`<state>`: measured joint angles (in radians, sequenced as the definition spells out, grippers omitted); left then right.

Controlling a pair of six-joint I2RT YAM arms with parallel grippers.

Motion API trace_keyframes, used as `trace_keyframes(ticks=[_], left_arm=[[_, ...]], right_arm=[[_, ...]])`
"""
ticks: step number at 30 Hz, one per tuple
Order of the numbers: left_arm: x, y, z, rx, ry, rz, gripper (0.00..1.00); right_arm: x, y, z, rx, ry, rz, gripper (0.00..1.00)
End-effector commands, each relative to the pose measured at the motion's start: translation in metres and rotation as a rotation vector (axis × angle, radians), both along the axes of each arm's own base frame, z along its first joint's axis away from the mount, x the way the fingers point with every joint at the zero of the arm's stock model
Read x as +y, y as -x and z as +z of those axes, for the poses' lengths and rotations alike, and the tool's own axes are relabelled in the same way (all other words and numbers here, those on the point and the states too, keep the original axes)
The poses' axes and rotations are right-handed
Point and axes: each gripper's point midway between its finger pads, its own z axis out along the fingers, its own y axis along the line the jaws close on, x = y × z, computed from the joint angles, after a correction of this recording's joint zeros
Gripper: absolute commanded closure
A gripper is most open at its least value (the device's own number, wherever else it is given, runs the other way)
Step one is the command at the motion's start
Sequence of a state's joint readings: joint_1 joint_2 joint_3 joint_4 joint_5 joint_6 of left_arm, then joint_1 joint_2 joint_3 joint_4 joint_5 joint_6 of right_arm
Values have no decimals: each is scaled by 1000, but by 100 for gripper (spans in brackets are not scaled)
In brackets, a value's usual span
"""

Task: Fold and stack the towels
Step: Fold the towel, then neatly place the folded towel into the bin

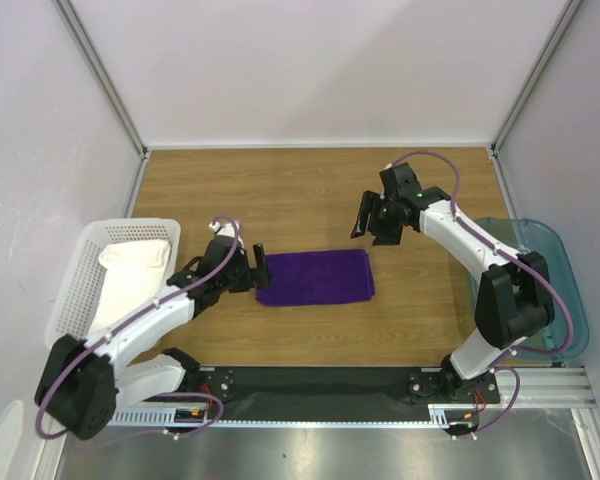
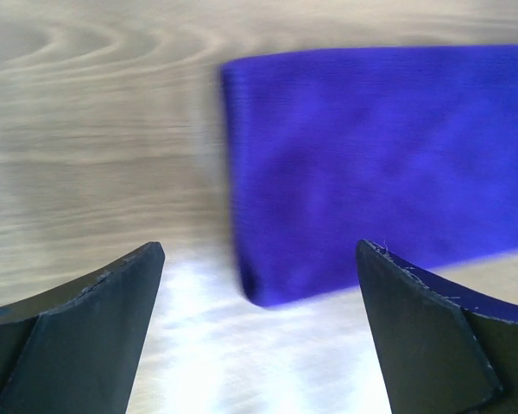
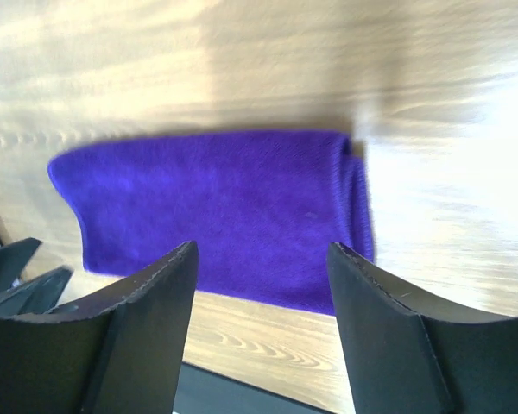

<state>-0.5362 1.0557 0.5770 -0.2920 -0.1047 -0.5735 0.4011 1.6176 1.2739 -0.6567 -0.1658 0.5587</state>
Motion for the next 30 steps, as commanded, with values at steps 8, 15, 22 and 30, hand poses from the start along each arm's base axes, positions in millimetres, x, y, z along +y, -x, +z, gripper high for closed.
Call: trace_keyframes(ticks=[8, 15, 22, 30], left_arm=[[-16, -29, -31, 31, 45, -29, 10], [-20, -34, -57, 88, 37, -9, 31], [-18, -41, -75, 115, -42, -45, 55], [0, -89, -74, 106, -287, -69, 76]], right_arm=[[-52, -22, 7, 6, 100, -144, 31], [-64, -21, 11, 15, 126, -184, 31], [-43, -14, 10, 59, -3, -213, 32], [-38, -21, 25, 26, -42, -248, 31]])
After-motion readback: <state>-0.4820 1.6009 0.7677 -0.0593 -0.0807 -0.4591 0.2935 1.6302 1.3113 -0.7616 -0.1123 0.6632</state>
